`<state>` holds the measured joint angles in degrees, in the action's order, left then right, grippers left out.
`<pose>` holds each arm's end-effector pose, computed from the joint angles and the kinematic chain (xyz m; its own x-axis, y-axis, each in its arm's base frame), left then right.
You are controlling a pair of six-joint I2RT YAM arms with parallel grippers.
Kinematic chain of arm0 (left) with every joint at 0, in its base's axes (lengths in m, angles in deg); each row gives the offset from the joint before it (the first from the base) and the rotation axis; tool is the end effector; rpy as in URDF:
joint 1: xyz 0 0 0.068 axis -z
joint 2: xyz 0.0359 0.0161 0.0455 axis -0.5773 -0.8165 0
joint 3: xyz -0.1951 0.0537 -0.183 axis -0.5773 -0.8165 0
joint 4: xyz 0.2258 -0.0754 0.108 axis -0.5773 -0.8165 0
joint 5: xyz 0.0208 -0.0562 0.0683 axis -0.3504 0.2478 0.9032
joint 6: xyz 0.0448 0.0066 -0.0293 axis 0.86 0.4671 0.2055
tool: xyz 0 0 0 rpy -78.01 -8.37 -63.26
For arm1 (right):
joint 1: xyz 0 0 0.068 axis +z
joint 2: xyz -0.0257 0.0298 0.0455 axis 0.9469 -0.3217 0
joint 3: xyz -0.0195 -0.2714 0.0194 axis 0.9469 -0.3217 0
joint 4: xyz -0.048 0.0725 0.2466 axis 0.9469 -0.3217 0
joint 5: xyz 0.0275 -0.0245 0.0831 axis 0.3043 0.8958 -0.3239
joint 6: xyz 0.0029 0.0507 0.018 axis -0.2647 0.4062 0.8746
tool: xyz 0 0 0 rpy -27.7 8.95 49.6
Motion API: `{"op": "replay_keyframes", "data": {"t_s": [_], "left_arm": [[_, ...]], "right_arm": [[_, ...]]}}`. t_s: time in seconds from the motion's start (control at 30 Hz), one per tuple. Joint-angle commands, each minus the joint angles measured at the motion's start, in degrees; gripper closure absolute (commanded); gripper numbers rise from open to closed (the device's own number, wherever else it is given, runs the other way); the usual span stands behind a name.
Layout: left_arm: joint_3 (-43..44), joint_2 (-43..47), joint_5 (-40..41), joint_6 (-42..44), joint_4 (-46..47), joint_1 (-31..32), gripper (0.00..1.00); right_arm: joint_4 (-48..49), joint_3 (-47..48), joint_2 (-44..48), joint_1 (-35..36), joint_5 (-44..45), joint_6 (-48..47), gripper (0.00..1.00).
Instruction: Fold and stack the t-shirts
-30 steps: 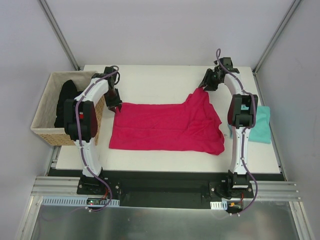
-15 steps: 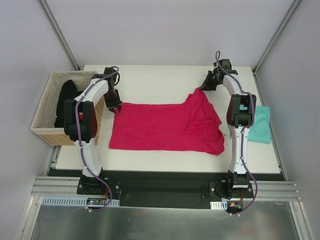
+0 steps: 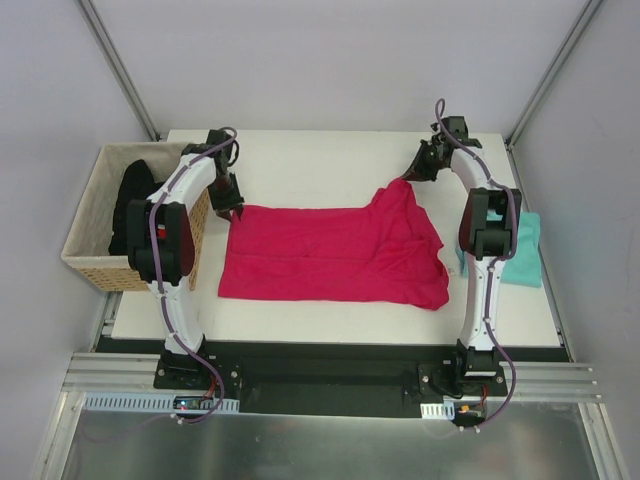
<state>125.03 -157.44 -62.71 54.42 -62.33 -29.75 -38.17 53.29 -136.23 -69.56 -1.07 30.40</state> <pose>0.4125 -0.0406 0.2220 -0.9047 -0.2807 -0.3207 -0.2443 0.9581 -0.1495 0.5426 0.0300 0.1775 -0.7952 0.0917 -0.5994 -0.1846 0.9049 0.3834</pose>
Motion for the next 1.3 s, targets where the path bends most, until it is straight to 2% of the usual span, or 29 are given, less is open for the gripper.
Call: {"op": "replay_keyframes", "data": {"t_s": [0.0, 0.13, 0.23, 0.43, 0.93, 1.27], "left_arm": [[4.4, 0.8, 0.4, 0.9, -0.8, -0.2, 0.74], [7.0, -1.5, -0.5, 1.4, -0.8, -0.3, 0.73], [7.7, -3.0, -0.7, 1.5, -0.8, -0.4, 0.66], [7.9, -6.0, -1.0, 1.5, -0.6, -1.2, 0.62], [18.4, -15.5, -3.8, 0.9, 0.0, -3.8, 0.62], [19.2, -18.6, -5.3, 0.8, 0.0, -3.9, 0.62]], "right_arm": [[1.0, -2.7, 9.6, -0.2, 1.9, -1.5, 0.99], [-0.3, -3.0, 10.3, -0.3, 2.0, -2.1, 0.99], [-0.9, -3.6, 10.8, -0.3, 2.0, -2.5, 0.99], [-1.5, -3.6, 11.2, -0.3, 1.9, -3.0, 0.99], [-2.4, -3.5, 10.7, 0.1, 1.2, -3.6, 0.99], [-2.9, -3.7, 11.9, 0.2, 0.6, -3.6, 0.99]]}}
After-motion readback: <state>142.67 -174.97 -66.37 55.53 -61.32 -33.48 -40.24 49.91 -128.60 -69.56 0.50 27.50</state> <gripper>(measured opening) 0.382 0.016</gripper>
